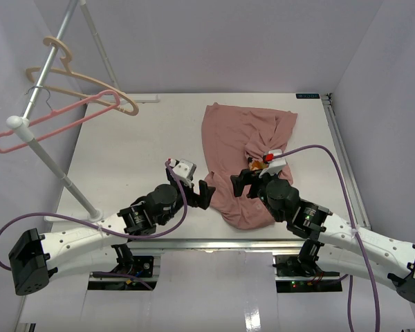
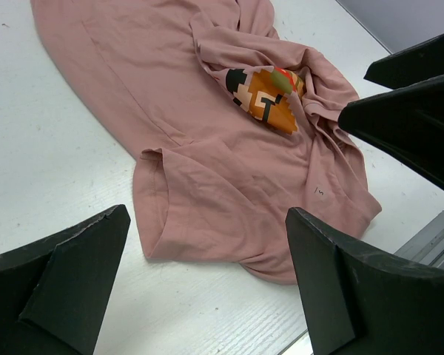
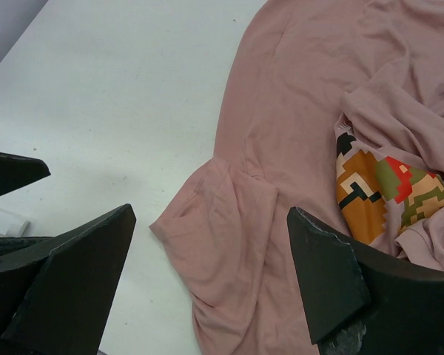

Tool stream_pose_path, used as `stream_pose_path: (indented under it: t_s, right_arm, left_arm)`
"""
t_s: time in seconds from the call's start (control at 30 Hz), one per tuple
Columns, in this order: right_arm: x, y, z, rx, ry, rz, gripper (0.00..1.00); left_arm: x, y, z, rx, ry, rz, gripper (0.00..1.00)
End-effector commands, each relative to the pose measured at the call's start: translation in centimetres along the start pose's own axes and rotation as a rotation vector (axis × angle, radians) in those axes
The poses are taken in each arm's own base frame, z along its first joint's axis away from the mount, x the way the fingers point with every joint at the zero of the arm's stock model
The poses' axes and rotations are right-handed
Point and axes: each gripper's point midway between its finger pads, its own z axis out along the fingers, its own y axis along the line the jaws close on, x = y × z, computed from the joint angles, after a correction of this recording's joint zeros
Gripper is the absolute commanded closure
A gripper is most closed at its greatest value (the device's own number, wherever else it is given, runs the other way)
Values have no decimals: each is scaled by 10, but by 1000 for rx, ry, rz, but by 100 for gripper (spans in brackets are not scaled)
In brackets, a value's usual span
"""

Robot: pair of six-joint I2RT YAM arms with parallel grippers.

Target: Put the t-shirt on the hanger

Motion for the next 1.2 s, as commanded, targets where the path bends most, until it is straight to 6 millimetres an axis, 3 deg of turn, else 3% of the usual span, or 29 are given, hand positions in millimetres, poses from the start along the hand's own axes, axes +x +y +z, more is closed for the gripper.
stream_pose_path:
  t_s: [0.0,0.17,0.3,0.37,0.47,0.6,0.7,0.8,0.97,1.17]
  right_arm:
    - [-15,8,1,-22,-49,32,10]
    - [-17,-5,-1,43,-69,64,10]
    - [-1,-32,1,170,-81,93,6]
    - [4,-36,1,195,-54,123,5]
    - [23,-44,-3,235,27,117,23]
    - [55,-51,-4,246,95,142,37]
    - [83,-62,-7,279,156,169,38]
    - [95,-71,-9,325,179,195,38]
    - [95,-89,-12,401,171,207,38]
    - [85,-98,-19,403,118,247,35]
  left_arm:
    - [-5,2,-2,-6,-23,-3,2]
    - [-1,5,2,-33,-7,1,2]
    - [5,8,5,-49,-6,3,3]
    - [11,9,9,-52,-1,4,3]
    - [23,8,17,-67,40,5,3]
    - [47,-1,30,-60,156,11,3]
    - [63,-8,40,-35,230,34,4]
    - [77,-14,48,-14,277,44,5]
    - [100,-19,60,32,332,49,6]
    - [134,-8,75,-31,448,56,23]
